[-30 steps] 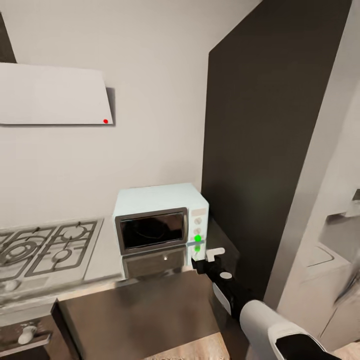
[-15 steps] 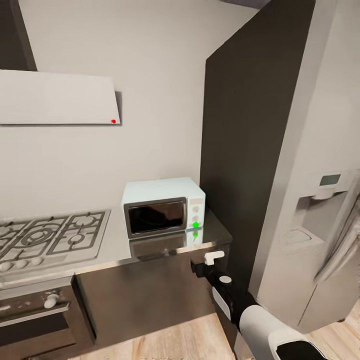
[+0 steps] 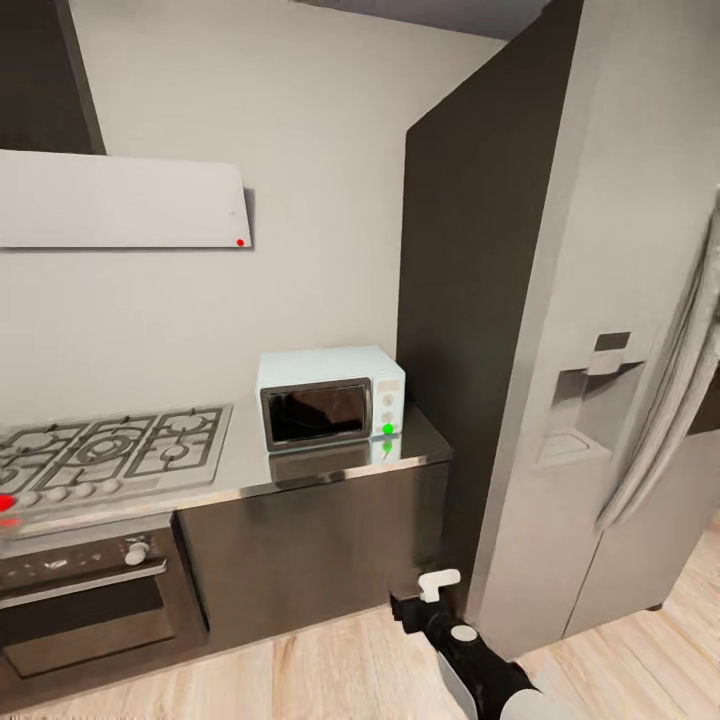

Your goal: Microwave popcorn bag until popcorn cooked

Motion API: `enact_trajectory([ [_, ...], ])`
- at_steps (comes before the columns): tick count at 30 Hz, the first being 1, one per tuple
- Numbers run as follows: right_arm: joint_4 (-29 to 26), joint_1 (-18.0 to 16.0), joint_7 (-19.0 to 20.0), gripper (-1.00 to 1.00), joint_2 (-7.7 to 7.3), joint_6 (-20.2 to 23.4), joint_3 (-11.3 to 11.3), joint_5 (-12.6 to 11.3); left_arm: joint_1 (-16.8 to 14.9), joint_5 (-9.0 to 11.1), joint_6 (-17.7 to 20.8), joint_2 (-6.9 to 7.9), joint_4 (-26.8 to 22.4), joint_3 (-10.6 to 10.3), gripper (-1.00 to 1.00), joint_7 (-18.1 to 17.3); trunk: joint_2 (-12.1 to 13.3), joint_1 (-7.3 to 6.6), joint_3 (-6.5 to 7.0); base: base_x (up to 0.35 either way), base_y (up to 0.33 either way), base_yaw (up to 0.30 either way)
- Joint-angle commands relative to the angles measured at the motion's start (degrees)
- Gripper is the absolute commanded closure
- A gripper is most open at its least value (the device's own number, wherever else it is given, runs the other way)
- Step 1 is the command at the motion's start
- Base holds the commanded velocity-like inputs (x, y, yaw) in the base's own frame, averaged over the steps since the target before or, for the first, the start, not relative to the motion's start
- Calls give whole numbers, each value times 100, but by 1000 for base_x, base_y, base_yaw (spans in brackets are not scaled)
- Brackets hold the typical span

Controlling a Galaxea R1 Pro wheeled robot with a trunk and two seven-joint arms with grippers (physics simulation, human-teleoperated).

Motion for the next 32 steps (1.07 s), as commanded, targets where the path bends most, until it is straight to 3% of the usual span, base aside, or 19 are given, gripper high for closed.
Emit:
enact_trajectory([
  [1, 4, 53, 6, -100, -17, -18, 2, 26, -2, 10, -11, -3, 5, 39, -100, -42, -5, -1, -1, -216, 0, 0],
  [11, 15, 477, -1, -100, -181, -27, -28, -31, -7, 1, -13, 0, 5, 105, -100, -33, -5, -1, -1, -29, 0, 0],
  [12, 1322, 2962, -1048, -100, -460, -11, -38, 7, 141, -7, -5, -12, 137, 85, -100, -33, -5, -1, -1, 0, 0, 0],
  [32, 1322, 2962, -1048, -100, -460, -11, -38, 7, 141, -7, -5, -12, 137, 83, -100, -33, -5, -1, -1, 0, 0, 0],
])
